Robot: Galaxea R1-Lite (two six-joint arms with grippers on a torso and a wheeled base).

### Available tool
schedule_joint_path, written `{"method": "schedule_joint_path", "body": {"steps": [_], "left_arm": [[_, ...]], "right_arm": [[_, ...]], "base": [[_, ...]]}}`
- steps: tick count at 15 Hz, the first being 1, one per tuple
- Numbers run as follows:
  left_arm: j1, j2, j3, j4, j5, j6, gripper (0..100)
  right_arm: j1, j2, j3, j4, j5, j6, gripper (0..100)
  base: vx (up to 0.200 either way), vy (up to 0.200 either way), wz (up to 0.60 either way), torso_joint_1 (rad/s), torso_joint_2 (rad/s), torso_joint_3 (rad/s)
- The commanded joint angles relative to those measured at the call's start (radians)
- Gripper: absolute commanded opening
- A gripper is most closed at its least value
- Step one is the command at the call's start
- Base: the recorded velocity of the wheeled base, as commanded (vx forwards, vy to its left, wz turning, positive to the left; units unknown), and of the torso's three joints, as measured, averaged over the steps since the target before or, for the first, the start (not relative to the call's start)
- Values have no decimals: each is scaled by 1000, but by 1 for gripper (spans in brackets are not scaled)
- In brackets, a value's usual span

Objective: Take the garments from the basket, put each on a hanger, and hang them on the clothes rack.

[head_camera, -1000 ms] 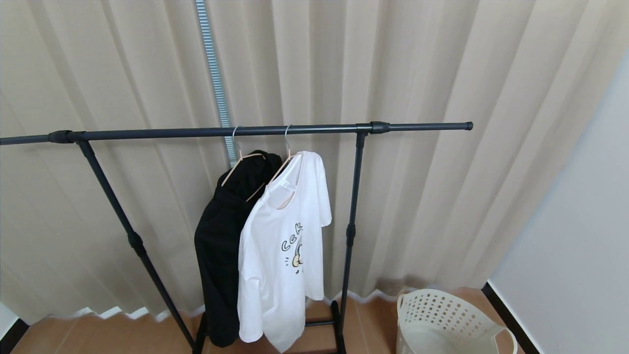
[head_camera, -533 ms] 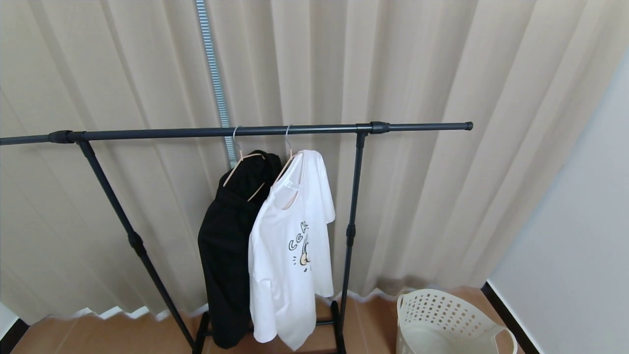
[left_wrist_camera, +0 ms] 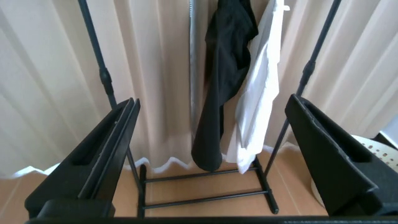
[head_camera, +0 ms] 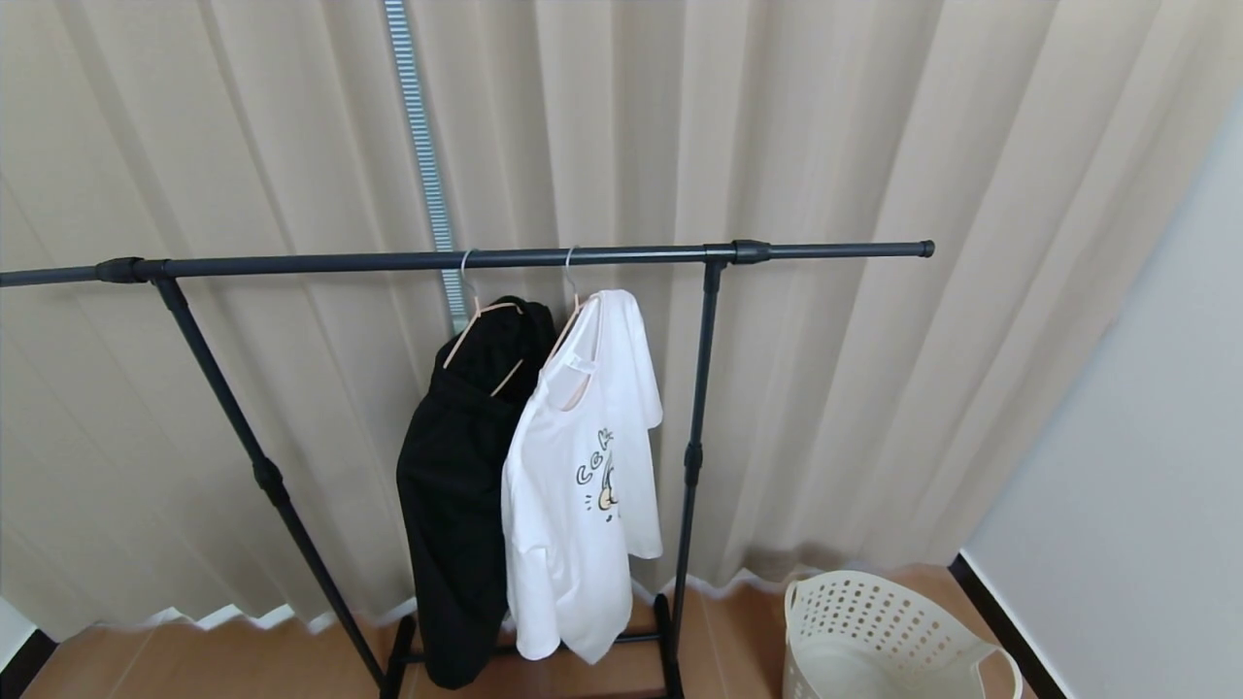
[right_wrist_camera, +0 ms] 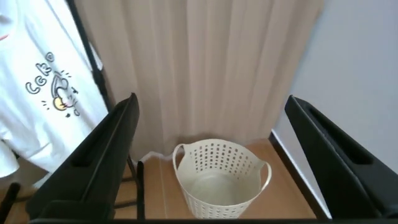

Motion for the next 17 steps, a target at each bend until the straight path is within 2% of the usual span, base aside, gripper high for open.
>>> {"method": "schedule_joint_path", "body": {"steps": [1, 4, 9, 10, 12, 16, 17], "left_arm": [[0, 2, 0, 0, -1, 0, 100], [0, 2, 2, 0, -1, 0, 100], [0, 2, 0, 0, -1, 0, 100], [0, 2, 0, 0, -1, 0, 100], [0, 2, 0, 0, -1, 0, 100], [0, 2, 0, 0, -1, 0, 100], [0, 2, 2, 0, -1, 0, 100]], "right_arm": [[-1, -5, -10, 13, 28, -24, 100], [-1, -5, -4, 6, 95, -88, 100], [-1, -5, -4, 3, 91, -59, 100], [-1, -5, -4, 1, 83, -54, 100], [-1, -5, 21, -77, -72, -25, 100], [-1, -5, 21, -59, -60, -11, 100], [-1, -5, 21, -59, -33, -5, 100]], "base": [[0, 0, 0, 0, 0, 0], [0, 0, 0, 0, 0, 0], [0, 0, 0, 0, 0, 0], [0, 0, 0, 0, 0, 0], [0, 0, 0, 0, 0, 0], [0, 0, 0, 0, 0, 0], [0, 0, 0, 0, 0, 0]]}}
